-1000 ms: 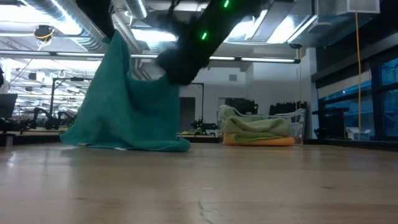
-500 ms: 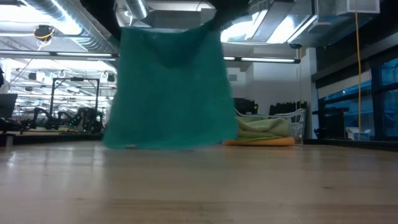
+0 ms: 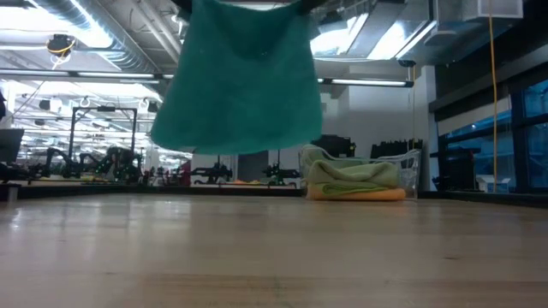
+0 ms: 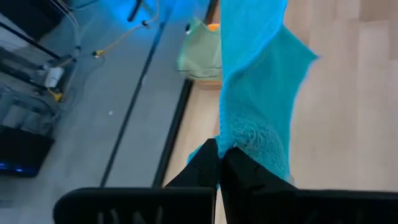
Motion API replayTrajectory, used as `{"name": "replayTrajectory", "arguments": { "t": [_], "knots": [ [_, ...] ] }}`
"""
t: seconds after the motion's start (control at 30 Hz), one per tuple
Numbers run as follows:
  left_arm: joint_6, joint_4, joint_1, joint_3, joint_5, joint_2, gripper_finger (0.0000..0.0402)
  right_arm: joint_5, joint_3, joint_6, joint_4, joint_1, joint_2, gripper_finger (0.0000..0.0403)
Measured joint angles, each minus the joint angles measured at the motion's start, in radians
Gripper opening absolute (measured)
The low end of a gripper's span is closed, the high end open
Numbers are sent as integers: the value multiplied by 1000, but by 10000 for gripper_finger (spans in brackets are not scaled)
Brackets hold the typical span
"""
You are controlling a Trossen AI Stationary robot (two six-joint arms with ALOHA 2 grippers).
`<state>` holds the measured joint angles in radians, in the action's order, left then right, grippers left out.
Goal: Fold microfiber towels
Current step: Fold the blue microfiber towel
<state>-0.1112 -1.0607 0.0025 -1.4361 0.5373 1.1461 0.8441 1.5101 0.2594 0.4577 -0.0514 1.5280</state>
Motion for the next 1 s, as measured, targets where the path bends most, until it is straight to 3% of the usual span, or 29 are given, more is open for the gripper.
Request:
{"name": "replayTrajectory", "arguments": {
  "t": [0.13, 0.43, 0.7, 1.0],
  "knots": [
    [-33, -21, 58, -2, -1, 0, 0, -43, -1, 7, 0, 52, 14, 0],
    [85, -110, 95, 79, -22, 0, 0, -160, -1, -75, 28, 58, 77, 0],
    [273, -114, -18, 175, -148, 0, 0, -169, -1, -229, 168, -39, 162, 0],
    [562, -93, -219, 355, -272, 0, 0, -308, -2, -387, 225, -178, 262, 0]
  ]
}}
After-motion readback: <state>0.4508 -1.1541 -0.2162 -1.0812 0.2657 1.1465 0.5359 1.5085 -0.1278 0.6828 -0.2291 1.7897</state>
